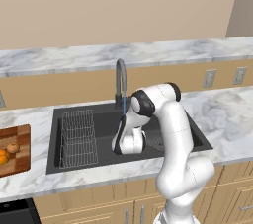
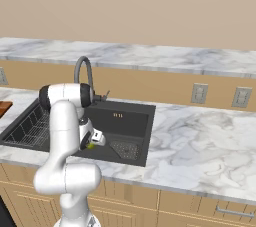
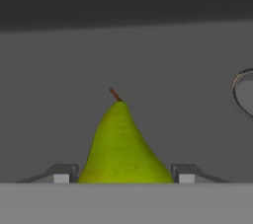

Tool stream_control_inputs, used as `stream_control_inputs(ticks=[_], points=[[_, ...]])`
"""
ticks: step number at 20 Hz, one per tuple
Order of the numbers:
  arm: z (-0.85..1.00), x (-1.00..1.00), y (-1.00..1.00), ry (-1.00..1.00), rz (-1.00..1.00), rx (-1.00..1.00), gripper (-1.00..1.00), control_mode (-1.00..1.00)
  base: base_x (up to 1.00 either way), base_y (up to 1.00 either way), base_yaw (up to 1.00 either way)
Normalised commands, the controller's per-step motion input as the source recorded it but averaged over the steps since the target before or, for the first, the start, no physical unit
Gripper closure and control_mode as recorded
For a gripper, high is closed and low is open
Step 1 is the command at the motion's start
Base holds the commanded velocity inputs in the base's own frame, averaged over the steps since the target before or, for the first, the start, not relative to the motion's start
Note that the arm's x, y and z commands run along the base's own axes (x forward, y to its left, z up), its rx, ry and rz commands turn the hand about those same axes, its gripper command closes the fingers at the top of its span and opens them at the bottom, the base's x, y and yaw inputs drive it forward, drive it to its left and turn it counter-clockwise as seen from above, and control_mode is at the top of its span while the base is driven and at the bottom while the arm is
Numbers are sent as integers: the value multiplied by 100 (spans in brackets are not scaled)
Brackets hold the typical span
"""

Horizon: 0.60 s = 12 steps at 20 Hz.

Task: Pick the orange, pear, tangerine from the sink and place them on the cutting board to airdry. Then turn off the sink faucet.

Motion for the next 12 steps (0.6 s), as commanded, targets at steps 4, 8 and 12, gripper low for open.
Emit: stream_control_inputs(ticks=[4,8,12], points=[[18,0,0,0,-3,2,100,-100,0,0,0],[37,-4,-8,0,-1,1,100,-100,0,0,0],[29,-15,-32,-1,0,0,100,-100,0,0,0]])
